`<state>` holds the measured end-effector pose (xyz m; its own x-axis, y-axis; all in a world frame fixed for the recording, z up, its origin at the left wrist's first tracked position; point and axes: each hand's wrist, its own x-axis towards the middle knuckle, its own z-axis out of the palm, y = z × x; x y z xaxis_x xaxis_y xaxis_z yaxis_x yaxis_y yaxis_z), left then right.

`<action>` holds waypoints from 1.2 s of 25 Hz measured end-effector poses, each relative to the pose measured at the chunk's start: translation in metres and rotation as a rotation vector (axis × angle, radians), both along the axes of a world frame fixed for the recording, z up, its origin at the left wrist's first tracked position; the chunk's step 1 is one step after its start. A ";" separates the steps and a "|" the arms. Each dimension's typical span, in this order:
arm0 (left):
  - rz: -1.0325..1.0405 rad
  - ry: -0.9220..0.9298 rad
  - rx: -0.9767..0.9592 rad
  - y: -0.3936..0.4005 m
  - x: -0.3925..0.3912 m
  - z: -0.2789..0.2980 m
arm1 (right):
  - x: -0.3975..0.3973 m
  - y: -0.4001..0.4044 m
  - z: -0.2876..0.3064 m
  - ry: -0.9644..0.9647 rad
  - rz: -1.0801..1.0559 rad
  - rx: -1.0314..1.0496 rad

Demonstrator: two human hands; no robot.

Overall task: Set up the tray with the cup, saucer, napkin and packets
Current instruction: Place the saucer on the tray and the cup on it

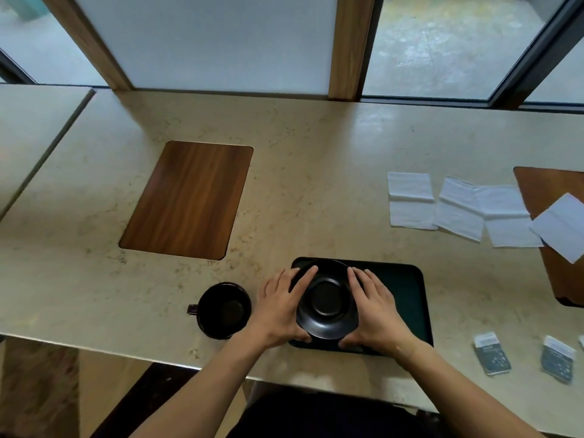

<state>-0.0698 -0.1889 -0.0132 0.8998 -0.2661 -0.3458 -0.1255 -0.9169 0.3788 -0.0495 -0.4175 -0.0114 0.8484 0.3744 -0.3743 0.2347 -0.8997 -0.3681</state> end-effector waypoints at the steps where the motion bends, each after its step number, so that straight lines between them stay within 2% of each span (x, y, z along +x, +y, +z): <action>1: 0.007 0.006 0.005 0.000 -0.002 -0.001 | -0.001 0.000 -0.001 0.001 0.000 0.002; 30: 0.066 0.058 0.035 0.004 -0.001 -0.006 | 0.002 0.008 -0.006 0.029 -0.023 0.000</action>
<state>-0.0703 -0.1850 -0.0195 0.8931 -0.1939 -0.4059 -0.0437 -0.9354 0.3509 -0.0474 -0.4100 -0.0173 0.8454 0.3550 -0.3990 0.2033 -0.9048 -0.3742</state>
